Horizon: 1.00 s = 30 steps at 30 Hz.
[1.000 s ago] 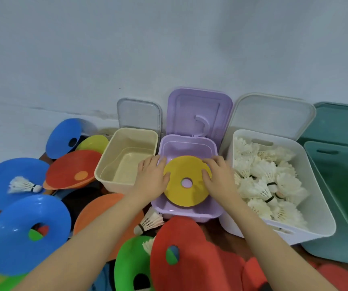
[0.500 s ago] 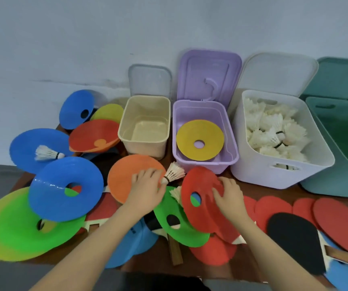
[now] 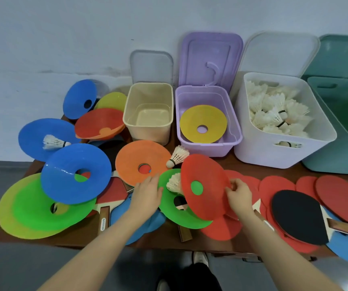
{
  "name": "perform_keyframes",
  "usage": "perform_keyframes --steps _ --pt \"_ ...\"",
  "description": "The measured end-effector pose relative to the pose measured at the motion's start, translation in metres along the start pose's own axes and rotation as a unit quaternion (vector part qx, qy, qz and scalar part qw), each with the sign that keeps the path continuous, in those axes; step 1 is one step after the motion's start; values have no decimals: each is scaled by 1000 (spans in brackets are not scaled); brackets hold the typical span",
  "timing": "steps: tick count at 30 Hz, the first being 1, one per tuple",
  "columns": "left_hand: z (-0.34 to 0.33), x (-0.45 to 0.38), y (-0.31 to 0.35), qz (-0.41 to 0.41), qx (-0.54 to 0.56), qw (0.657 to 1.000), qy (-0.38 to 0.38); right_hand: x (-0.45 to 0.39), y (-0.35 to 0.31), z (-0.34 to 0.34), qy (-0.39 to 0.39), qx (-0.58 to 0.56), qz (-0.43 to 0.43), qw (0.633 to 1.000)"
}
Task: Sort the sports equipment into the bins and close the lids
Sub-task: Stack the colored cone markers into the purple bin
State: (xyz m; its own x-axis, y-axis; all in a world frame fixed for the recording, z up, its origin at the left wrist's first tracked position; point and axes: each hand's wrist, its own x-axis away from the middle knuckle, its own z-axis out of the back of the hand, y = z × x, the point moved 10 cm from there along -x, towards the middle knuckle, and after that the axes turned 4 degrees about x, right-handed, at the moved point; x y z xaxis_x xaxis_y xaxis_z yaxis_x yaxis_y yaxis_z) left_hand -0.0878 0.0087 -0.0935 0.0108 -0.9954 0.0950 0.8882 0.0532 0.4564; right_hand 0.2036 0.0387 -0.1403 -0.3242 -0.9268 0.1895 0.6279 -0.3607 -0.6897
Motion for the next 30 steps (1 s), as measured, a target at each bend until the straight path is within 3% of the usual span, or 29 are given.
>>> perform_keyframes --steps 4,8,12,18,23,26,30 --pt "8 10 -4 -19 117 992 47 18 -5 33 84 -110 10 990" --pt "29 11 2 -23 192 974 115 29 -9 62 147 -143 12 979" --pt "40 -2 10 -13 214 967 136 31 -9 62 142 -164 -13 976" --pt "10 -10 13 -26 234 971 37 40 -14 65 167 -186 -1 968" --pt "18 -10 14 -17 276 959 68 40 -12 78 194 -184 2 964" --pt "28 -16 26 -72 283 952 94 36 -9 82 181 -177 -1 967" --pt "34 -25 24 -54 271 952 129 29 -12 85 162 -154 32 974"
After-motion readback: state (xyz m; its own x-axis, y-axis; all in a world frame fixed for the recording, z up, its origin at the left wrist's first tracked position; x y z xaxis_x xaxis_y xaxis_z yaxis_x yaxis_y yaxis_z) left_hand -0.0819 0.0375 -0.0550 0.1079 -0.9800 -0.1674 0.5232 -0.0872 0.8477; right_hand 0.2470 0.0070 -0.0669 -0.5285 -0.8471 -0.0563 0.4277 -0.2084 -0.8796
